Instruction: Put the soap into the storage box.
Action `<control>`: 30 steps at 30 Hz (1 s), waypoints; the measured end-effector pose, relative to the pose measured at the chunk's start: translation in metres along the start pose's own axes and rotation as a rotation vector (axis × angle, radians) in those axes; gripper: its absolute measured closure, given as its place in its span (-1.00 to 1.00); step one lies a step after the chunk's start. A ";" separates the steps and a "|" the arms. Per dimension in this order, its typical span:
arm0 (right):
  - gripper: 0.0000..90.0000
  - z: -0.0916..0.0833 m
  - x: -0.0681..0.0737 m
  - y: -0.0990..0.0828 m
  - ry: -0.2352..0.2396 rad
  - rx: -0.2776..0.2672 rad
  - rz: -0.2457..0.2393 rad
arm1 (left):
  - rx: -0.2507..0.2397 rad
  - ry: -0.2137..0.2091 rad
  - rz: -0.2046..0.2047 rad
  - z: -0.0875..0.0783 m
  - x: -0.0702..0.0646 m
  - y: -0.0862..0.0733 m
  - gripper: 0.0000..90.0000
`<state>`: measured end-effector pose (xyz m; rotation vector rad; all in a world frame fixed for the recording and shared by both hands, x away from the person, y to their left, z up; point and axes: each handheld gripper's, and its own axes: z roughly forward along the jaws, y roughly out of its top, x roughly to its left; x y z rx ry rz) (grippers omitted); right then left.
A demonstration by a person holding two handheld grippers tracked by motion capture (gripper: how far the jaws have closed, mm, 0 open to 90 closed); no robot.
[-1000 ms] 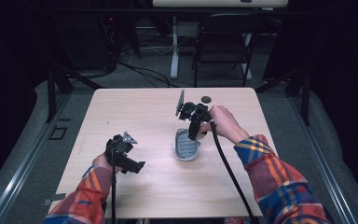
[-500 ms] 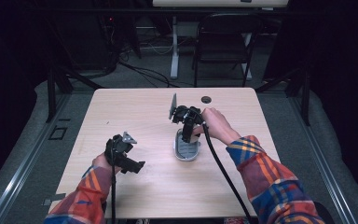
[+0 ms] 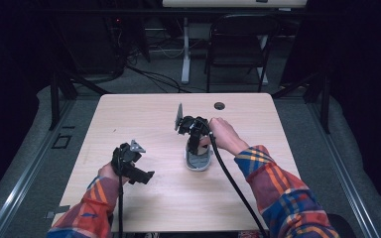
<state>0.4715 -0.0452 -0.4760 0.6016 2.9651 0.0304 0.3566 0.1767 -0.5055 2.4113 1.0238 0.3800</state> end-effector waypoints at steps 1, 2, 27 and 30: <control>-0.50 0.001 0.000 0.000 0.002 0.002 0.002 | 0.000 0.000 0.000 0.000 0.000 0.000 -1.00; -0.50 0.004 0.000 0.000 0.008 0.009 0.005 | 0.000 0.001 0.001 0.000 0.000 0.000 -1.00; -0.50 0.030 0.001 -0.009 0.032 0.001 0.040 | 0.004 -0.003 0.001 0.000 0.000 0.000 -1.00; -0.50 0.030 0.001 -0.011 0.035 -0.003 0.042 | 0.006 -0.004 0.003 0.001 0.000 0.000 -1.00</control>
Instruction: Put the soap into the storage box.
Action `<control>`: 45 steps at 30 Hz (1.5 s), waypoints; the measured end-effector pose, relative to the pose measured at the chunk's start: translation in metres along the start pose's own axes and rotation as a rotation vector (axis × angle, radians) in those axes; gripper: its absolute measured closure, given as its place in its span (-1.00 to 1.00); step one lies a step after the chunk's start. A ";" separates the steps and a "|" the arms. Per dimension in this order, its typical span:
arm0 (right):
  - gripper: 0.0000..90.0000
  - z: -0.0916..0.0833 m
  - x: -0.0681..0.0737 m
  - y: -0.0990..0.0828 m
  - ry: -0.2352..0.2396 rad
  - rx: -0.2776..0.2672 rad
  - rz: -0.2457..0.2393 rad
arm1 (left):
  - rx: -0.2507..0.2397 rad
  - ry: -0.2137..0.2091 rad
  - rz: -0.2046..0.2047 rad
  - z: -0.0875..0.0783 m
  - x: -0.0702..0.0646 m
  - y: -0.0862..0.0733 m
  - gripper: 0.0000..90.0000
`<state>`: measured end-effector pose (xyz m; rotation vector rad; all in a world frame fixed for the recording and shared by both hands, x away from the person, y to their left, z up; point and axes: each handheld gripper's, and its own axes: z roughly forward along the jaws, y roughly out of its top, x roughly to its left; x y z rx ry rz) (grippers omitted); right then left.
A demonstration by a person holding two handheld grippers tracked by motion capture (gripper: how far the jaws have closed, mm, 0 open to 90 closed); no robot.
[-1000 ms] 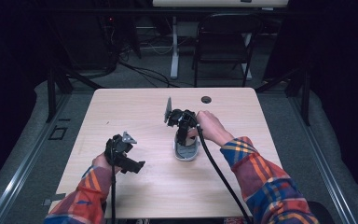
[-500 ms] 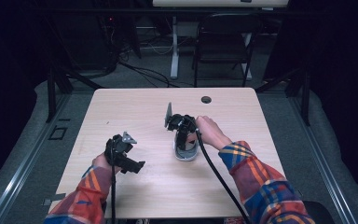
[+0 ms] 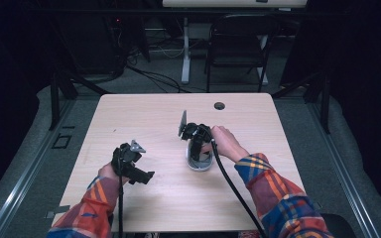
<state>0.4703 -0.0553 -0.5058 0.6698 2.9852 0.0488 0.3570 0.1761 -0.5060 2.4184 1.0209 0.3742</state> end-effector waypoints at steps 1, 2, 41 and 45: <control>-0.51 0.000 0.000 -0.001 0.000 -0.004 0.004 | 0.000 0.000 0.001 0.000 0.000 0.000 -1.00; -0.51 0.000 -0.001 -0.001 0.002 -0.001 0.004 | 0.001 0.000 0.001 0.000 0.000 0.000 -1.00; -1.00 -0.066 0.011 -0.092 -0.086 -0.159 0.023 | 0.015 -0.008 0.016 0.003 -0.003 0.000 -1.00; -1.00 -0.067 0.009 -0.113 -0.098 -0.154 0.047 | 0.022 -0.008 0.022 0.002 -0.003 0.001 -1.00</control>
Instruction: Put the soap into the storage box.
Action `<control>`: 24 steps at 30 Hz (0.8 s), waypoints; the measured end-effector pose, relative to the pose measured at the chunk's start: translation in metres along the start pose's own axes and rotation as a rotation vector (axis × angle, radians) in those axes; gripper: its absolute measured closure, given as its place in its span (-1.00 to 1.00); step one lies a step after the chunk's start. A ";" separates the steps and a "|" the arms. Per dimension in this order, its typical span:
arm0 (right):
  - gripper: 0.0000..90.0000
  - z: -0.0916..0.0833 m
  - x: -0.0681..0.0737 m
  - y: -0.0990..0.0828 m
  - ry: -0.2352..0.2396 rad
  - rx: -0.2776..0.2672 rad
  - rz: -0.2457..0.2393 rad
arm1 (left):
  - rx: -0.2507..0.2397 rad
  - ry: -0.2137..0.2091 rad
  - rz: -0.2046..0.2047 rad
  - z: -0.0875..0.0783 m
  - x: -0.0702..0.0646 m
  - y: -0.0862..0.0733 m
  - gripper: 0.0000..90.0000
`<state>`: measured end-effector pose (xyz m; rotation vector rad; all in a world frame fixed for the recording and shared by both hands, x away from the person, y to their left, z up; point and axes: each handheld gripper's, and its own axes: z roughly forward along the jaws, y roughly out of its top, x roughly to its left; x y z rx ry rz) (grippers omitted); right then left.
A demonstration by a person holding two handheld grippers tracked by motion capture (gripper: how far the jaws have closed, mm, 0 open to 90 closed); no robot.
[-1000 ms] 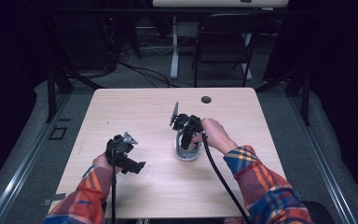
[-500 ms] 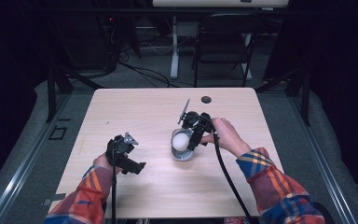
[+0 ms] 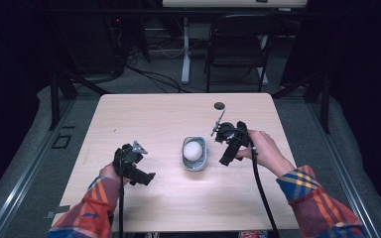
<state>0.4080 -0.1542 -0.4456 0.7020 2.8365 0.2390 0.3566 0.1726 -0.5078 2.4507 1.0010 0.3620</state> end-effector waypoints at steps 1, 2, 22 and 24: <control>-1.00 0.000 0.000 -0.005 -0.001 0.001 0.006 | -0.001 0.000 -0.001 0.000 0.000 0.000 -1.00; -1.00 0.000 -0.001 -0.012 -0.008 -0.002 0.010 | -0.001 -0.001 0.000 0.000 0.000 0.000 -1.00; -1.00 0.042 0.005 -0.096 0.008 0.083 0.079 | 0.017 -0.007 0.012 0.003 -0.002 0.001 -1.00; -1.00 0.047 0.007 -0.104 -0.002 0.068 0.089 | 0.013 -0.007 0.011 0.003 -0.002 0.001 -1.00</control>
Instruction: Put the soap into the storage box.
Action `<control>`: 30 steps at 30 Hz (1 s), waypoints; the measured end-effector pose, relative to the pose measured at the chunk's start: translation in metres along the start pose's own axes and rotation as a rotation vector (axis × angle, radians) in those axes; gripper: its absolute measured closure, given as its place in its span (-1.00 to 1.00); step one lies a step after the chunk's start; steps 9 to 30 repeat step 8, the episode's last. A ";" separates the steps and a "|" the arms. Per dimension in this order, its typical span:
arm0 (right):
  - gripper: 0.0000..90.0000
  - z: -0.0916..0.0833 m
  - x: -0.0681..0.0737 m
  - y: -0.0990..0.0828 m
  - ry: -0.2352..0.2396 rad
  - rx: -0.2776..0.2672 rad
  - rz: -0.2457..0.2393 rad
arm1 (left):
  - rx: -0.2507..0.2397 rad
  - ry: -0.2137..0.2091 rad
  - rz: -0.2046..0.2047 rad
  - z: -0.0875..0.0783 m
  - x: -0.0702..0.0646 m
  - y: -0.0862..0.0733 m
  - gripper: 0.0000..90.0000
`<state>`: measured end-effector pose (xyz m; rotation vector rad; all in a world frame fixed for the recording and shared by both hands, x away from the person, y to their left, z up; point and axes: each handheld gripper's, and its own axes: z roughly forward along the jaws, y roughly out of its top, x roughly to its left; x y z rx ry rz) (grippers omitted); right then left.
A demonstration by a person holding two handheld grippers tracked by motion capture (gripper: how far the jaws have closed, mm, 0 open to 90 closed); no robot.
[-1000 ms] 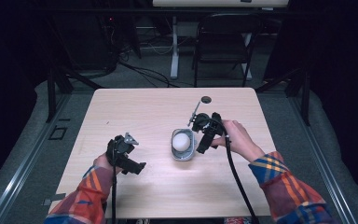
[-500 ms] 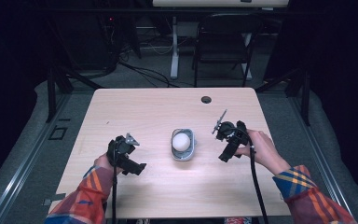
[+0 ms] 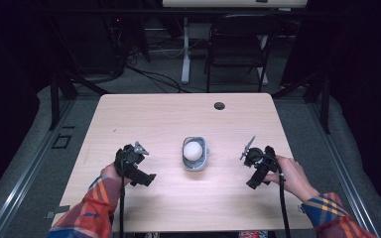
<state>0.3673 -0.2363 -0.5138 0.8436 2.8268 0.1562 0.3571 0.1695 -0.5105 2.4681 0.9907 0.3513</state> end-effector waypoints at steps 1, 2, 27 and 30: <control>-0.99 0.004 0.001 -0.004 0.023 -0.017 0.013 | -0.002 0.002 0.004 0.000 -0.001 0.000 -1.00; -0.96 0.007 0.003 -0.007 0.032 -0.004 0.009 | 0.000 0.002 0.007 0.001 -0.001 0.000 -1.00; -0.74 0.015 0.006 -0.010 0.032 0.037 -0.012 | 0.004 0.002 0.008 0.001 -0.001 0.002 -1.00; -0.74 0.015 0.006 -0.010 0.032 0.037 -0.012 | 0.004 0.002 0.008 0.001 -0.001 0.002 -1.00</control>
